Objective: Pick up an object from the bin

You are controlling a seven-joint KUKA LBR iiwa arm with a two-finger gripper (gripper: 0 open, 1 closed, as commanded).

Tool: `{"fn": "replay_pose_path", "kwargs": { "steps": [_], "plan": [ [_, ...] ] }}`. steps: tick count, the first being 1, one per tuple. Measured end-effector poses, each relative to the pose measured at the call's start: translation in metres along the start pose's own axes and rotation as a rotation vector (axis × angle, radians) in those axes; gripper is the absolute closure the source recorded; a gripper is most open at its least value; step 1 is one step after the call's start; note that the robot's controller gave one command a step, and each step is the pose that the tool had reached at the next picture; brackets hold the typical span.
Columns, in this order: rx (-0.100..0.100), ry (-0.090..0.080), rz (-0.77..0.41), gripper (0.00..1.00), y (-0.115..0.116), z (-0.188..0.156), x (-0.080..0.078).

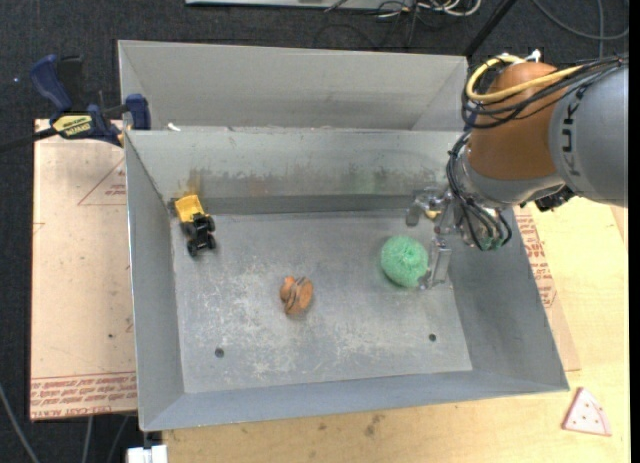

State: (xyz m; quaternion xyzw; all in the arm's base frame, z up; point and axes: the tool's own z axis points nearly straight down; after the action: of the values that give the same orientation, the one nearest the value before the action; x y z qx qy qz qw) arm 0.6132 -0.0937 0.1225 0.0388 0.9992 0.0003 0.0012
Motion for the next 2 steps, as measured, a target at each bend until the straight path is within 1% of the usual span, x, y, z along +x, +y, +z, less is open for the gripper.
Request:
{"fn": "replay_pose_path", "kwargs": {
  "steps": [1, 2],
  "plan": [
    [0.0, 0.002, 0.114, 0.0, 0.007, 0.003, 0.012],
    [-0.001, -0.004, 0.145, 0.0, 0.008, 0.051, 0.006]
  ]
}}
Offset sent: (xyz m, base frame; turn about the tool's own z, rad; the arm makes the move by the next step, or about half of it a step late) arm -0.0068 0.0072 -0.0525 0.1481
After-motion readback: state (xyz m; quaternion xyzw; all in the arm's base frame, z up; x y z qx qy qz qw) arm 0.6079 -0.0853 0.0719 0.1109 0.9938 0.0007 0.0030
